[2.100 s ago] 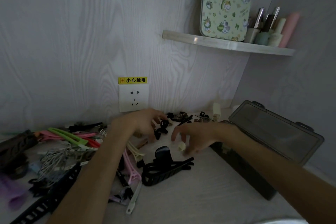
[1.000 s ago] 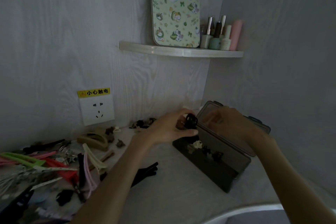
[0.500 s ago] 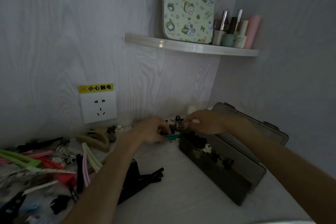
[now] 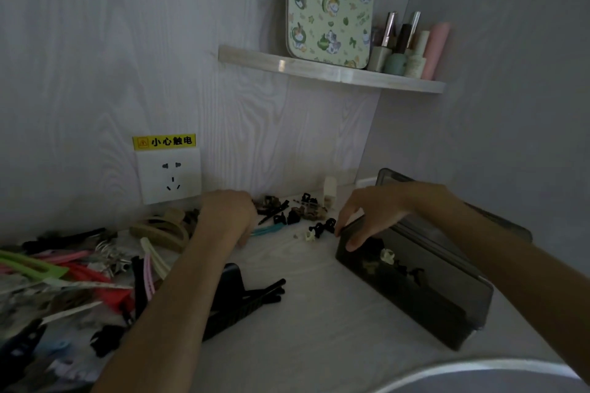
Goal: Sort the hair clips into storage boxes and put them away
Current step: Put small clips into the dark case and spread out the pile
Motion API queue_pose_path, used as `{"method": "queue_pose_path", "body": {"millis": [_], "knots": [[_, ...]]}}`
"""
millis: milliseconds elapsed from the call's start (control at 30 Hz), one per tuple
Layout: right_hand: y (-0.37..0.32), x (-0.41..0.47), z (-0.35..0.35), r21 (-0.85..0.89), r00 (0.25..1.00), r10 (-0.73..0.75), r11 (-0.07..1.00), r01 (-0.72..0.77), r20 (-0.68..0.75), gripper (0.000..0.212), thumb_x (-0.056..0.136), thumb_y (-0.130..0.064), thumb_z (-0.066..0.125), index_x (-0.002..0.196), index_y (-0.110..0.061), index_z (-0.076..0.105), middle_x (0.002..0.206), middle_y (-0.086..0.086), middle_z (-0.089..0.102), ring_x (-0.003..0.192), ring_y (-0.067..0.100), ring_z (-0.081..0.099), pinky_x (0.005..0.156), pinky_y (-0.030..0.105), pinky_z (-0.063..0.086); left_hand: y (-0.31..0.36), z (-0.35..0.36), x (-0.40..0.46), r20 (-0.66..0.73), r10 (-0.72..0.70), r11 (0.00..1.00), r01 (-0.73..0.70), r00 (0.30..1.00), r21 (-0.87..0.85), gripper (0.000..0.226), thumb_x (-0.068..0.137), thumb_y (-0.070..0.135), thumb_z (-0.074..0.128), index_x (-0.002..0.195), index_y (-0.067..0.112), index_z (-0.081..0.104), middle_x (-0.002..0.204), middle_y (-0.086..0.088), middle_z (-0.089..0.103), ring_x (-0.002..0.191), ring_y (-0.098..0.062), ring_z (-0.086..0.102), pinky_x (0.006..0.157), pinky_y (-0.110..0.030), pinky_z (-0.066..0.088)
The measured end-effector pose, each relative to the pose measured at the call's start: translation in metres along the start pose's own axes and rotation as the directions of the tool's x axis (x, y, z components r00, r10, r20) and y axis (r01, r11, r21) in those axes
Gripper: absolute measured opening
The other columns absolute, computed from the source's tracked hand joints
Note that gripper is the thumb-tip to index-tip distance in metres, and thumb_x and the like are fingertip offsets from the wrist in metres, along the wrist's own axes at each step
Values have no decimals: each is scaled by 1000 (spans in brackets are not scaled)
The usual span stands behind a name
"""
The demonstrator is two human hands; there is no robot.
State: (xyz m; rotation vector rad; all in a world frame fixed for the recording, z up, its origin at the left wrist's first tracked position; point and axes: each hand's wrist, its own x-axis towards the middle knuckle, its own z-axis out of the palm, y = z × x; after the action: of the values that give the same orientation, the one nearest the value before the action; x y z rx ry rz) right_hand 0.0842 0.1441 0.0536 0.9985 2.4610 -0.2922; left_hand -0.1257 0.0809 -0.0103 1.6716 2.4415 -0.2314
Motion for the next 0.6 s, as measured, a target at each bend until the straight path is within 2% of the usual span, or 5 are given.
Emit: {"method": "queue_pose_path", "body": {"millis": [100, 200, 367, 467, 600], "knots": [[-5, 20, 0, -4, 973, 50, 999, -53, -227, 37, 92, -39, 51, 116, -14, 64, 126, 2, 60, 116, 19, 53, 104, 35, 41, 22, -3, -6, -271, 138, 966, -190, 953, -177, 2, 86, 13, 59, 87, 12, 58, 90, -2, 59, 89, -19, 59, 60, -26, 45], [-6, 53, -1, -34, 923, 115, 990, -138, -368, 30, 92, -23, 51, 114, -6, 63, 119, 10, 63, 105, 25, 60, 94, 37, 50, 51, 7, -8, -191, 391, 853, -432, 901, -292, 38, 93, 20, 52, 131, 20, 49, 130, -3, 52, 115, -22, 52, 94, -31, 46], [-19, 75, 0, -174, 982, 188, 968, -183, 16, 52, 90, -38, 56, 131, -6, 48, 133, 9, 49, 107, 22, 56, 81, 28, 49, 50, 22, -3, -153, 374, 894, -399, 915, -201, 33, 87, 40, 57, 115, 21, 56, 119, -3, 59, 105, -21, 57, 87, -34, 49], [-26, 77, 5, -59, 995, 102, 993, -102, 2, 46, 91, -35, 54, 128, -8, 50, 124, 6, 51, 81, 16, 54, 58, 17, 41, 40, 17, 0, -77, 362, 909, -370, 929, -194, 39, 82, 49, 62, 108, 20, 59, 117, 0, 58, 105, -19, 56, 84, -32, 46], [-33, 87, 15, 231, 997, 32, 973, -15, -70, 47, 83, -33, 66, 124, -14, 50, 128, 9, 46, 77, 16, 57, 59, 21, 52, 26, 7, 2, 91, 334, 939, -322, 938, -122, 42, 82, 47, 64, 113, 18, 60, 123, 0, 57, 110, -18, 54, 94, -31, 47]]}}
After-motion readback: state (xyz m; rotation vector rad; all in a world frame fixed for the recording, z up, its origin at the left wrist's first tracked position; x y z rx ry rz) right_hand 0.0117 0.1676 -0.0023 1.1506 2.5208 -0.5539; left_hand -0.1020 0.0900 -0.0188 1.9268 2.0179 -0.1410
